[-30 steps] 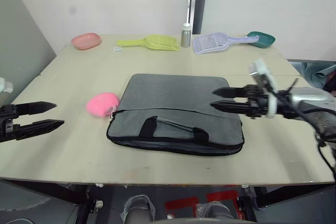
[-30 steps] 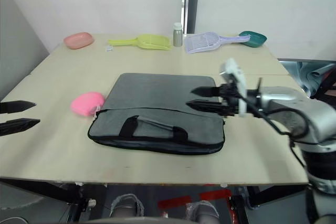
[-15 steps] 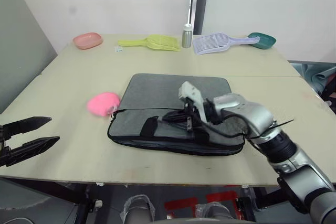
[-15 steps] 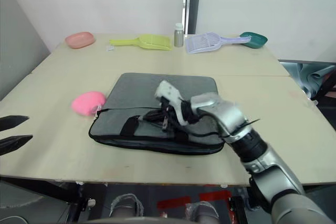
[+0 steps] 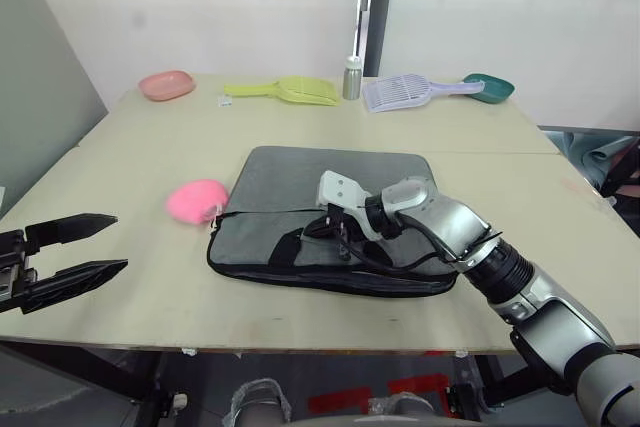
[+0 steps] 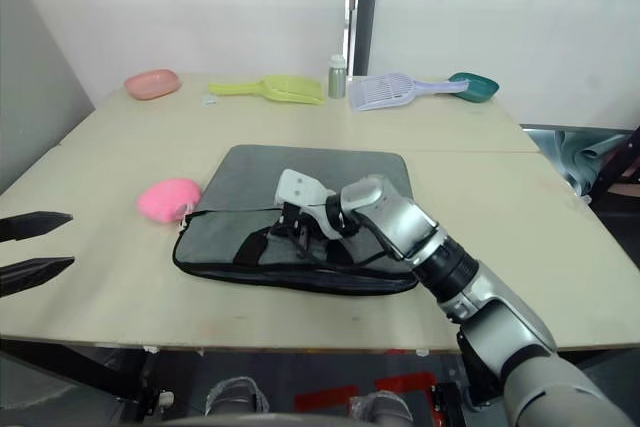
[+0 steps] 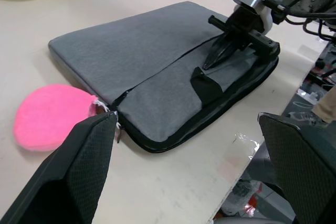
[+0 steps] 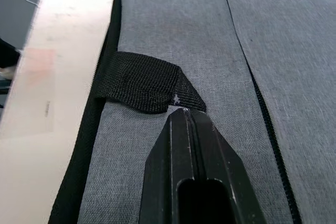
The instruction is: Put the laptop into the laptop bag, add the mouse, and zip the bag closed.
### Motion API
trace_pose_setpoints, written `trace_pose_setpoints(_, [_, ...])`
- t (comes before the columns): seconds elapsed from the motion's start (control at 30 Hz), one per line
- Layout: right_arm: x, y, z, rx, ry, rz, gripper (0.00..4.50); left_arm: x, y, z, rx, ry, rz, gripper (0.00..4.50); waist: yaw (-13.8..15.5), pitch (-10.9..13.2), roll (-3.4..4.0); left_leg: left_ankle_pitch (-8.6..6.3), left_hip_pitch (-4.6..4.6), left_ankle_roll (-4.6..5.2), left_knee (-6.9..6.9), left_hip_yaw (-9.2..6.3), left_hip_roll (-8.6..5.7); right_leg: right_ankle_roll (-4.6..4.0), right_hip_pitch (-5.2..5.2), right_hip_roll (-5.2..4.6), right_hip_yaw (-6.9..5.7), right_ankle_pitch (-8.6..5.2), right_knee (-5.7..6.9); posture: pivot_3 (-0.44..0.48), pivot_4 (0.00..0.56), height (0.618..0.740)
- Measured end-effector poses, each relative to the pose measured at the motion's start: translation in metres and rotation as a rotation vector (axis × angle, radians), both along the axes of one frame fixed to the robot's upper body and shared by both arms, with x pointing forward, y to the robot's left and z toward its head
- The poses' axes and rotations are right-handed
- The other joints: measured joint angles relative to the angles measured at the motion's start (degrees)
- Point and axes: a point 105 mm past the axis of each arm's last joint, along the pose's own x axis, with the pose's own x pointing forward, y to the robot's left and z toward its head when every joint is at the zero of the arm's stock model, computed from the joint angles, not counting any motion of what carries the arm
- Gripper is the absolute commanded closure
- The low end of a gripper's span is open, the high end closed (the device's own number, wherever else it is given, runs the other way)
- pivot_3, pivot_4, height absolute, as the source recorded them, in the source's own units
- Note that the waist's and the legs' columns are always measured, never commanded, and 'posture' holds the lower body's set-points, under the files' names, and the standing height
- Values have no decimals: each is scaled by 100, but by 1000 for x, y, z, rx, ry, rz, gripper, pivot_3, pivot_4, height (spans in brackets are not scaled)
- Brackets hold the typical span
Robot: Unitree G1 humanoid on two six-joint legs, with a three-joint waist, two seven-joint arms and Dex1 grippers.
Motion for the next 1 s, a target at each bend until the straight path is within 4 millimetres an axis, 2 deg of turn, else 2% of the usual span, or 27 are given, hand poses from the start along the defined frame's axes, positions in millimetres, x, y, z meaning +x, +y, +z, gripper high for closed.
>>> trace_pose_setpoints(0.17, [0,-11,-4,-23,28,-27,4474,9,-4,3,0,-27,-32,0,84,-5,-4,0,-2,0,10,-1,-2,-2,-1,-2,2,1,15,0,150,740])
trace_pose_setpoints(0.33, [-10,-12,2,36,142,-26,4474,15,-3,1,-23,-23,-33,0,47,-12,-17,1,-14,-3,10,0,1,-2,-14,3,3,1,12,0,150,740])
trace_pose_setpoints(0.47, [-14,-10,5,64,167,-27,4474,14,-5,1,-19,-24,-41,0,15,-17,-27,2,-38,-11,-7,1,6,-4,-37,9,-3,-2,-3,0,150,740])
trace_pose_setpoints(0.73, [-5,-7,0,57,140,-89,4474,12,-7,1,-13,-17,-46,0,-30,-13,-19,3,-40,-18,-11,0,12,-5,-45,14,-3,-2,-1,0,150,740])
trace_pose_setpoints(0.87, [-6,-1,-13,-41,33,-64,4474,11,-7,3,-20,-26,-44,0,-33,-16,1,2,-1,-21,-16,1,12,-3,-16,15,2,-4,4,0,150,740])
trace_pose_setpoints(1.0, [-6,4,-14,-53,4,-61,4474,10,-8,5,-41,-26,-51,0,-68,-25,-2,1,8,-22,-15,1,11,-3,-9,14,6,-4,6,0,150,740])
